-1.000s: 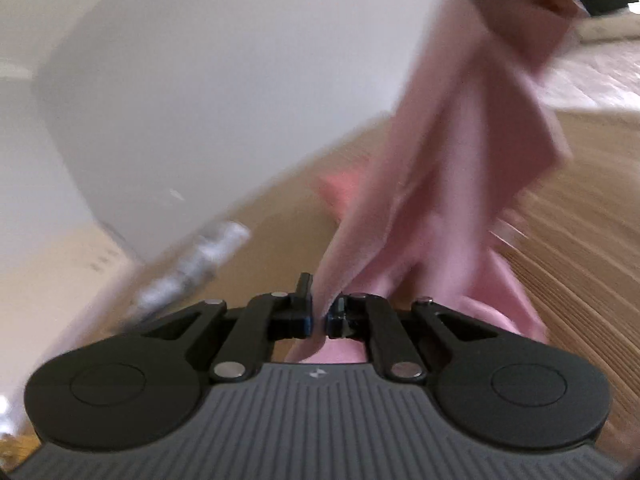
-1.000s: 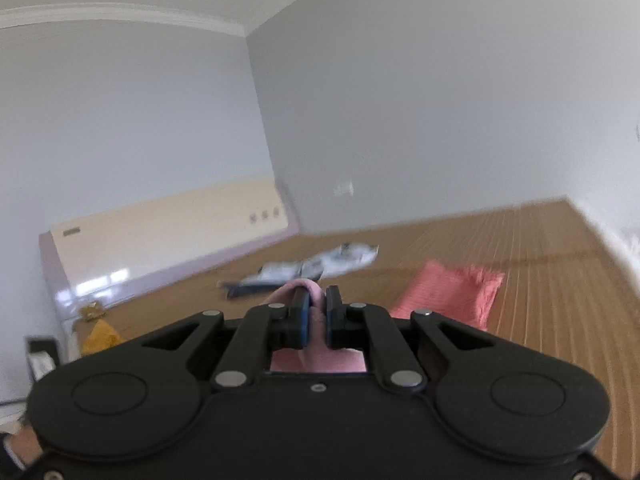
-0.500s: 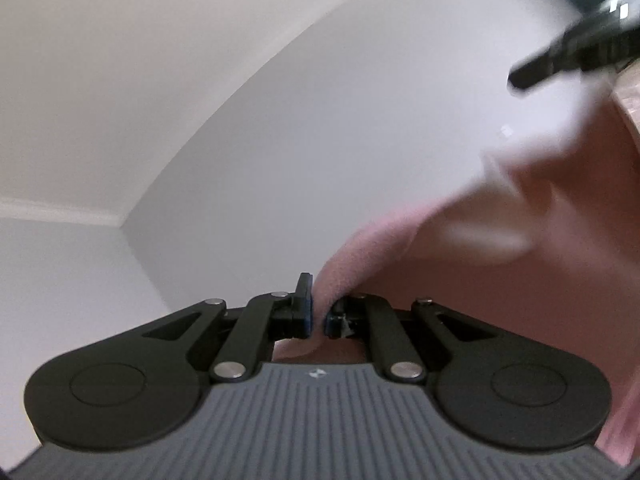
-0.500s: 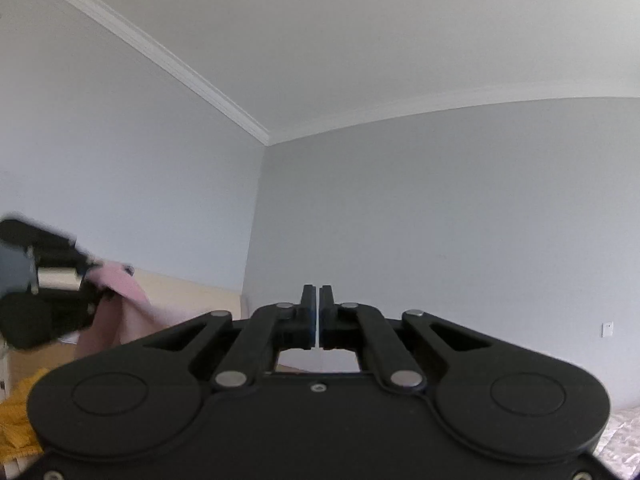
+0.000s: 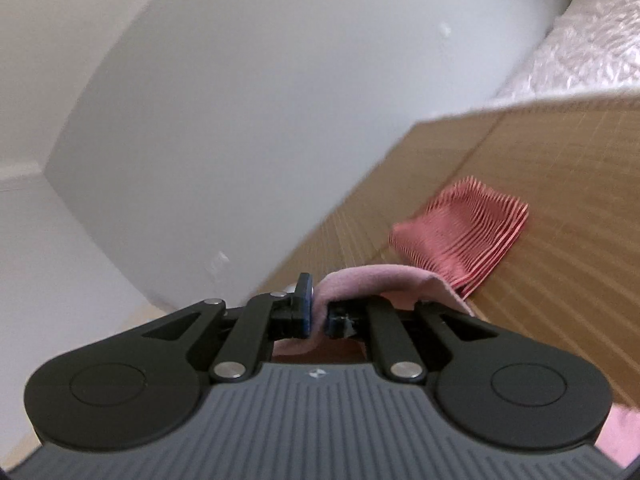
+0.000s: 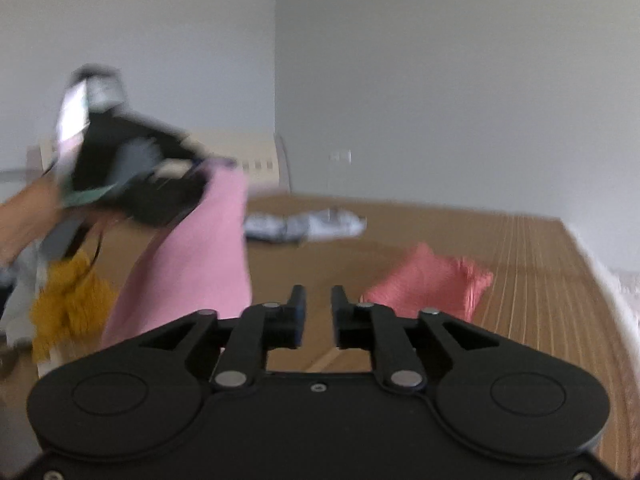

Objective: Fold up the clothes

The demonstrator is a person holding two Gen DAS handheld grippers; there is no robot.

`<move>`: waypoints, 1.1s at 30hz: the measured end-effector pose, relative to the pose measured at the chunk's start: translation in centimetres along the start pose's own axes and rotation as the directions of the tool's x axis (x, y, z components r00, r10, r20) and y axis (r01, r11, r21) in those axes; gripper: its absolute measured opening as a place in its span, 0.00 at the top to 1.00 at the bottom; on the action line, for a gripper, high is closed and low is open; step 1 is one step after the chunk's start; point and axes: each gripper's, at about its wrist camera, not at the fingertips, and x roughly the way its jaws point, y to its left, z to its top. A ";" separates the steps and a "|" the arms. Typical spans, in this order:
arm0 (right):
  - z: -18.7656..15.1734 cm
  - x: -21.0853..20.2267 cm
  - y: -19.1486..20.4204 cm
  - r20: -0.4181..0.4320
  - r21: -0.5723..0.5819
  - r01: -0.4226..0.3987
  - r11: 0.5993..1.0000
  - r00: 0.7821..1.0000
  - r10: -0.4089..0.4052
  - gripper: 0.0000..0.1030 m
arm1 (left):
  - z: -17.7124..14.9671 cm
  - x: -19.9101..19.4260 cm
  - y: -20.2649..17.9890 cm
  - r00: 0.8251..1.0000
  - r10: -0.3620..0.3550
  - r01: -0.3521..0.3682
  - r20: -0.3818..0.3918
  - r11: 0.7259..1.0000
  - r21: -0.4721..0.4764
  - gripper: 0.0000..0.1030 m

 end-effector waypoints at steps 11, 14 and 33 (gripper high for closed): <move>-8.4 8.0 4.6 -0.293 -0.022 -0.165 0.986 0.944 0.152 0.46 | -10.2 12.2 -0.8 0.974 -0.118 0.078 -0.194 0.976 -0.204 0.16; -9.1 9.2 7.2 -0.315 -0.059 -0.209 0.976 0.932 0.181 0.35 | -12.9 9.0 0.1 0.979 -0.091 0.034 -0.181 0.954 -0.298 0.13; -2.6 13.9 5.3 -0.240 -0.170 -0.017 0.985 0.970 -0.025 0.50 | -21.8 1.3 0.1 0.990 -0.059 -0.033 -0.124 0.773 -0.633 0.07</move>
